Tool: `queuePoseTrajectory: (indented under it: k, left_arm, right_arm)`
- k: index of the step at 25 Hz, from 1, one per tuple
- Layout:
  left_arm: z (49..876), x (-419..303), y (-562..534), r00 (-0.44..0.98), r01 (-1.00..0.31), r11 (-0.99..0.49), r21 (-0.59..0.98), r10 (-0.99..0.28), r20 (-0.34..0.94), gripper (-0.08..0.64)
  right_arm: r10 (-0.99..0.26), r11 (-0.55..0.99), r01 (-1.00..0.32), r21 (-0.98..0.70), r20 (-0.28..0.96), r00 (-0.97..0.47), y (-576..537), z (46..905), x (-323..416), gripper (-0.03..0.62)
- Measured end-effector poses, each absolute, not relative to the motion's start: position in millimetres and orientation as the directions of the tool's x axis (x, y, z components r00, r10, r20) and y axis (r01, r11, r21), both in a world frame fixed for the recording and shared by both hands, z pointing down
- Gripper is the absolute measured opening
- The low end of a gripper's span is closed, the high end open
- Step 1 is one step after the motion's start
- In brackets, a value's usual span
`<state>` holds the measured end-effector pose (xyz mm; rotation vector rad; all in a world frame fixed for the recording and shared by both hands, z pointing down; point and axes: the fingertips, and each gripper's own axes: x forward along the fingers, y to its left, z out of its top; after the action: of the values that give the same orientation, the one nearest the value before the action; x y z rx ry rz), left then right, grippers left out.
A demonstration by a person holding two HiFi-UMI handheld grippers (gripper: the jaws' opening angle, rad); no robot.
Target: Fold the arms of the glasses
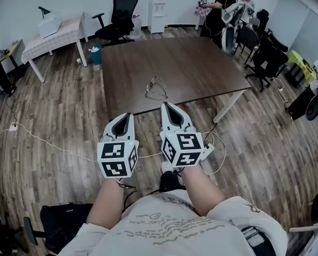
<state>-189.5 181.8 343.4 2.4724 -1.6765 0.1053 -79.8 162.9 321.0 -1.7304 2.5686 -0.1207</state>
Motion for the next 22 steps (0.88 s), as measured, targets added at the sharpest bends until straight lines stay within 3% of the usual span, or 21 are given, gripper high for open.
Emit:
queuePoseTrajectory:
  k: [22]
  left_arm:
    - [374.4,-109.9,-13.9,0.339,-0.939,-0.34,0.045,-0.9,0.273,0.014]
  right_arm:
    - [-0.904,0.403,-0.905,-0.135,0.099,-0.417,-27.2,359.5,-4.4,0.014]
